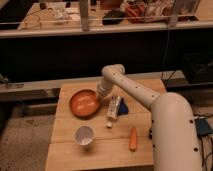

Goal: Drag the ceramic bowl in a circle

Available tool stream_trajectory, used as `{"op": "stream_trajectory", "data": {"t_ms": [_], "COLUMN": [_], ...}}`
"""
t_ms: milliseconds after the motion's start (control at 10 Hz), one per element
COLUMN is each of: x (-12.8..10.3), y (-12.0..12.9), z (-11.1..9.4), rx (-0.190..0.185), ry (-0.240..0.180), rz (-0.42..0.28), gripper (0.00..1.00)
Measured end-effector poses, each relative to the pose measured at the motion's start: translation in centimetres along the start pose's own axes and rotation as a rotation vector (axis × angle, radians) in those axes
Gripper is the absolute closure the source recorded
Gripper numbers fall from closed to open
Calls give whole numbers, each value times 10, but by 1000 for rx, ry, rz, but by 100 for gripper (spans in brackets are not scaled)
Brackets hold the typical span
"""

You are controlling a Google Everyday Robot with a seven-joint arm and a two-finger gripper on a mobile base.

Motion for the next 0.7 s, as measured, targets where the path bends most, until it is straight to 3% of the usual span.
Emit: {"op": "stream_trajectory", "data": {"t_ms": [200,300,700], "x": [-25,-49,-95], "y": [6,2,-19], "z": [-12,-20,-33], "rx": [-26,-39,-46], "ry": [0,-5,-17], "rz": [17,11,-52], "gripper": [100,100,100]}}
